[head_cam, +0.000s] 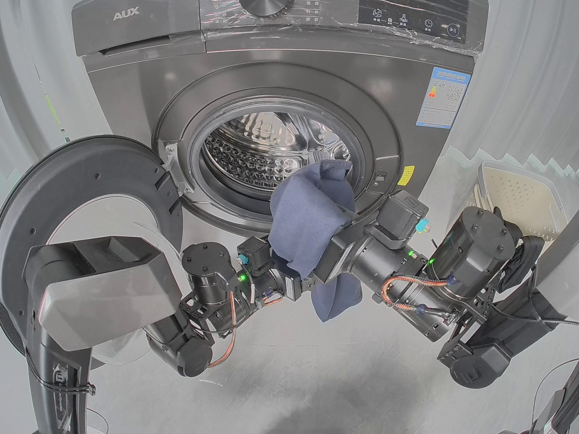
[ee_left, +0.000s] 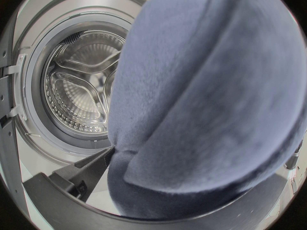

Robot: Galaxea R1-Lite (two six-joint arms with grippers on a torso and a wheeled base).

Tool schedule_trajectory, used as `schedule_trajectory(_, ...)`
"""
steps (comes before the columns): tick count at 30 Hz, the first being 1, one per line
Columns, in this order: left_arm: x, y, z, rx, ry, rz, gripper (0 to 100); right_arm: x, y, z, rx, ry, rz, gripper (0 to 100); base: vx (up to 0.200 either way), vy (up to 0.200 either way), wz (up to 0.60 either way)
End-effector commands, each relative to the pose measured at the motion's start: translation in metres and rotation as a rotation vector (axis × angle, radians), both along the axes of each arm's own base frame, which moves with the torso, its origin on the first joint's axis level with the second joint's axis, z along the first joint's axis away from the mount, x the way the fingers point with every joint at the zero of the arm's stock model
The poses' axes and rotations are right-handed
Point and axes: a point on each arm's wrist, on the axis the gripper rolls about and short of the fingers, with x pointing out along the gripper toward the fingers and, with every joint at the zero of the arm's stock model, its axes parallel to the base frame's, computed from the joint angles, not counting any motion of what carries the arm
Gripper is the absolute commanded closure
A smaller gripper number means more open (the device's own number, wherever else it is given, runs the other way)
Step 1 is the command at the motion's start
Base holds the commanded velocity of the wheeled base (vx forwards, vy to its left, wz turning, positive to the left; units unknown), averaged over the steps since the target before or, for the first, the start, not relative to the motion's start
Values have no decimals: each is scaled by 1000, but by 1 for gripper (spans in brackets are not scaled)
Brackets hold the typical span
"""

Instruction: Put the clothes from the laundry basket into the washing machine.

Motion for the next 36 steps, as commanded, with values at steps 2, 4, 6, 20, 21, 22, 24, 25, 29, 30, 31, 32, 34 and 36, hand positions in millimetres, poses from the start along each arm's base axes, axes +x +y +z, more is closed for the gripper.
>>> schedule_trajectory(2,1,-2,-6,6,10,-3,0,-1,0,1,3,-1,4,100,0,0,0)
schedule_trajectory(4,1,-1,-6,7,9,-2,0,-1,0,1,3,-1,4,100,0,0,0)
schedule_trajectory(6,1,0,-7,10,13,1,0,-2,0,1,4,-2,5,100,0,0,0)
schedule_trajectory(20,10,19,20,-53,-27,52,100,11,-32,2,-3,8,-86,100,0,0,0)
schedule_trajectory(21,8,21,25,-63,-33,54,100,16,-37,0,-8,12,-105,100,0,0,0)
schedule_trajectory(22,7,22,28,-69,-36,54,100,18,-39,-1,-9,11,-112,100,0,0,0)
schedule_trajectory(24,2,25,38,-86,-43,54,100,24,-46,-3,-13,15,-137,100,0,0,0)
schedule_trajectory(25,-4,29,47,-94,-50,53,100,29,-50,-5,-16,21,-157,100,0,0,0)
schedule_trajectory(29,-23,35,65,-107,-69,39,100,38,-50,-25,-49,77,-173,100,0,0,0)
schedule_trajectory(30,-24,35,66,-106,-68,39,100,38,-50,-26,-50,78,-173,100,0,0,0)
schedule_trajectory(31,-34,40,72,-105,-72,33,100,41,-48,-34,-59,100,-173,100,0,0,0)
schedule_trajectory(32,-40,44,76,-104,-73,30,100,43,-47,-38,-66,109,-171,100,0,0,0)
schedule_trajectory(34,-52,51,85,-106,-85,23,100,44,-46,-42,-66,113,-172,100,0,0,0)
schedule_trajectory(36,-62,56,94,-117,-100,19,100,43,-44,-43,-70,116,-168,100,0,0,0)
